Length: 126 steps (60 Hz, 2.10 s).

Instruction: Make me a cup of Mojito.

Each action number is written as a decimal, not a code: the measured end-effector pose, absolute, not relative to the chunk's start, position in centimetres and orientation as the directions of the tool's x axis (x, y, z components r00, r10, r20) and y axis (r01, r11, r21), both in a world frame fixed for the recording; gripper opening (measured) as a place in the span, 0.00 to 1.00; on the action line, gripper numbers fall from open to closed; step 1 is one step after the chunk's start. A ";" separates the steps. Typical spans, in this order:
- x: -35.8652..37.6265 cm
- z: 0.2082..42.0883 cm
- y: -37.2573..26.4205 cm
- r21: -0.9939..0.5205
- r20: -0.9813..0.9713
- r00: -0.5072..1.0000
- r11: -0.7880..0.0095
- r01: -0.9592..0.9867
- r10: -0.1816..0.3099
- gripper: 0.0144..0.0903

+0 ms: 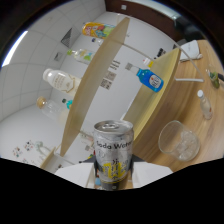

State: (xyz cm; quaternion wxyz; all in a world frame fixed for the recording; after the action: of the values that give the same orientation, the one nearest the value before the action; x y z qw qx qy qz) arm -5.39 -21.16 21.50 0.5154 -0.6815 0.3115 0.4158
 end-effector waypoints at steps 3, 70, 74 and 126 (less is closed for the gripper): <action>-5.4 22.0 -21.1 -0.324 -0.942 0.335 -0.273 -0.906 0.008 0.48; -3.0 28.0 -20.9 -0.234 -0.971 0.224 -0.142 -0.962 0.079 0.49; -3.5 28.9 -21.0 -0.482 -0.876 0.473 -0.112 -0.869 0.097 0.49; -10.5 7.7 -18.7 -0.934 -0.084 0.992 -0.353 -0.046 0.094 0.48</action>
State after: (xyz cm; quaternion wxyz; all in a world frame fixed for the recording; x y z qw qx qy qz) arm -10.53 -18.74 7.71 0.5686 -0.8202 -0.0145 0.0614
